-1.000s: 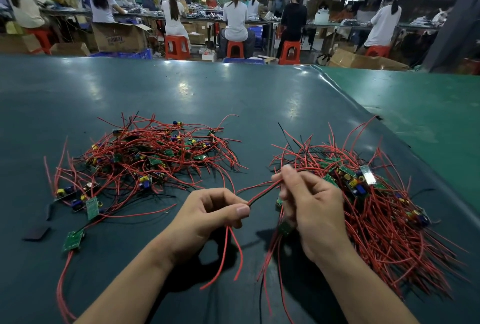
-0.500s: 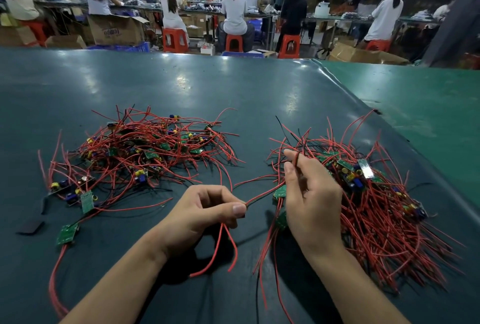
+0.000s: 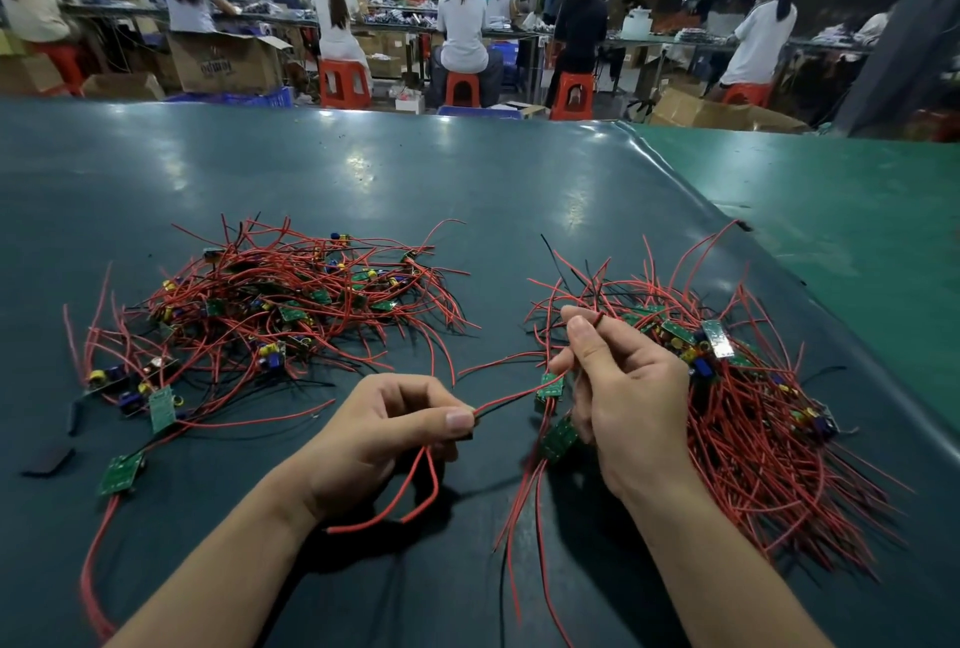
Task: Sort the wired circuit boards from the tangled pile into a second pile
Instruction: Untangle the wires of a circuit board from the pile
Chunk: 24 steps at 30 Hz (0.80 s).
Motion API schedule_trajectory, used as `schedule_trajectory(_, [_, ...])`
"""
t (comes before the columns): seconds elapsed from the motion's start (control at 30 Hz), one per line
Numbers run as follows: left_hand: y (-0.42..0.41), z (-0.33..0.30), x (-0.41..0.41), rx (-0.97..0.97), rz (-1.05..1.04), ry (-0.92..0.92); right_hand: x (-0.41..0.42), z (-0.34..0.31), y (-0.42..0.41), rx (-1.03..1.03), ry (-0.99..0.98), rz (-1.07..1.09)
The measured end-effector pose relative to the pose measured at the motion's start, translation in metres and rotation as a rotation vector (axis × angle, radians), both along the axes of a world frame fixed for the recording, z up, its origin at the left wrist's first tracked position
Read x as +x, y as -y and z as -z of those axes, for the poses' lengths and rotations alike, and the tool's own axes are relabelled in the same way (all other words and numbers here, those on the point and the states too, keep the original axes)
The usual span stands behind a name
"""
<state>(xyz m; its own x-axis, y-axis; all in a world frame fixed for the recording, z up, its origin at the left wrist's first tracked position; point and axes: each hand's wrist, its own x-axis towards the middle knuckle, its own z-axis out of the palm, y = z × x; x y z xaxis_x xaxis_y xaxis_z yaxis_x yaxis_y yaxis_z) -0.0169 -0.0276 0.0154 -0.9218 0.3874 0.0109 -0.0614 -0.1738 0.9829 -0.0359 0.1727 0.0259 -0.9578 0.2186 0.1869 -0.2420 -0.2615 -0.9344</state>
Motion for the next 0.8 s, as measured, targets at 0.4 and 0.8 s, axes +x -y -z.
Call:
schedule_trajectory(0.4, [0.002,-0.003,0.003,-0.08,0.034,0.007,0.004,-0.003,0.002,0.1,0.043,-0.049])
schedule_trajectory(0.8, [0.004,0.0,-0.001,-0.042,0.025,-0.013,0.007,-0.017,-0.004,-0.282,0.072,-0.209])
